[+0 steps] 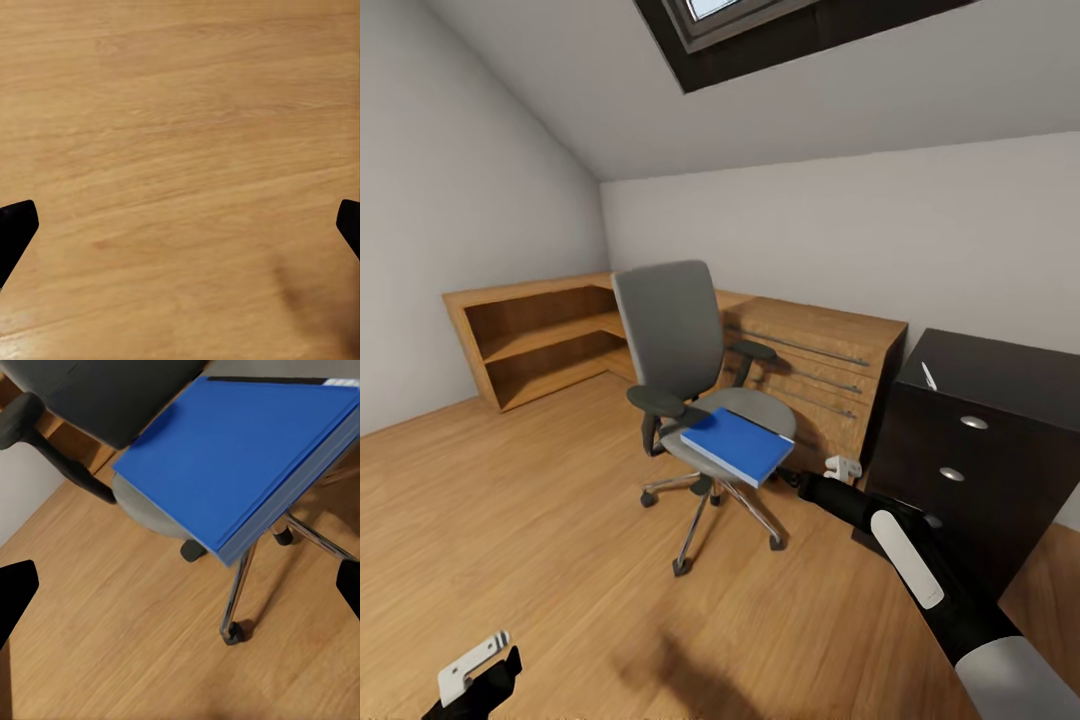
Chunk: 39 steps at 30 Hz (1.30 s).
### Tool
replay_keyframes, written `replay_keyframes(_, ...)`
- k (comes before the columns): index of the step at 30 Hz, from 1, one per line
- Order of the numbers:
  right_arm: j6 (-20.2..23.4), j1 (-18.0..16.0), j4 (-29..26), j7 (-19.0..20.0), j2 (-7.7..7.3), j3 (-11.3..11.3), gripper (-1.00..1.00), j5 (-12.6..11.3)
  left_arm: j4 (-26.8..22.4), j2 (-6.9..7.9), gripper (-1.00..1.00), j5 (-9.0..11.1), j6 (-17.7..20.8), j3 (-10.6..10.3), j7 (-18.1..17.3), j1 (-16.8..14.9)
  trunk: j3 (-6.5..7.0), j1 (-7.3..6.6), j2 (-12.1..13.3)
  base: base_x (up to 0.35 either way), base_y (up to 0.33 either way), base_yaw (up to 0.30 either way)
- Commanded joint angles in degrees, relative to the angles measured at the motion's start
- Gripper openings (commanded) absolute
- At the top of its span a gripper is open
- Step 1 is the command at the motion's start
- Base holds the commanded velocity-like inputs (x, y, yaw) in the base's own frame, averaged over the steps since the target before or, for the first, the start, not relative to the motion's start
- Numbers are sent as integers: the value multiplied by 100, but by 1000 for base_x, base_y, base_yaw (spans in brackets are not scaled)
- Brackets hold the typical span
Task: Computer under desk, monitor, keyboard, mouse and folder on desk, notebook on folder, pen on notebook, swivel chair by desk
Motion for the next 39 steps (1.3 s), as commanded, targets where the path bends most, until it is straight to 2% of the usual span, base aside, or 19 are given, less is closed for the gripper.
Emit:
replay_keyframes(1,15,-4,-2,5,-3,7,100,-13,-61,-5,100,21,47,5,8,-3,-24,22,-44,0,0,0)
replay_keyframes(4,12,-4,-2,5,-1,10,100,-18,-267,-9,100,30,155,-6,8,-3,-78,87,-164,0,0,0)
replay_keyframes(7,6,-4,-1,6,0,11,100,-21,-612,-23,100,35,459,-19,13,-3,-132,153,-285,0,0,0)
replay_keyframes(13,-13,-4,41,-11,7,-37,100,-25,-1502,-58,100,40,1701,-122,19,-3,-240,285,-525,0,0,0)
replay_keyframes(16,-13,-4,163,-12,9,-212,100,-37,-1943,-63,100,56,2314,-273,27,-3,-294,351,-646,0,0,0)
replay_keyframes(19,-11,-6,350,-12,15,-541,100,-122,-2252,-64,100,123,2706,-443,34,-1,-347,417,-766,0,0,0)
replay_keyframes(24,-2,-22,835,-17,148,-1062,100,-539,-2468,-70,100,349,3001,-643,52,-18,-437,527,-967,0,0,0)
replay_keyframes(25,7,-36,1079,-19,206,-1197,100,-751,-2506,-72,100,434,3053,-724,58,-51,-455,549,-1007,0,0,0)
replay_keyframes(29,14,-124,1613,-25,267,-1357,100,-1168,-2554,-74,100,536,3111,-967,65,-156,-527,637,-1167,0,0,0)
replay_keyframes(32,16,-293,2019,-27,281,-1443,100,-1467,-2574,-74,100,573,3134,-1140,72,-275,-593,644,-1171,0,0,0)
replay_keyframes(33,20,-421,2276,-24,285,-1505,100,-1664,-2583,-79,100,588,3152,-1216,74,-366,-616,647,-1172,0,0,0)
replay_keyframes(39,12,-632,2895,-6,289,-1622,100,-2099,-2610,-132,100,655,3348,-1367,68,-526,-748,662,-1180,0,0,0)
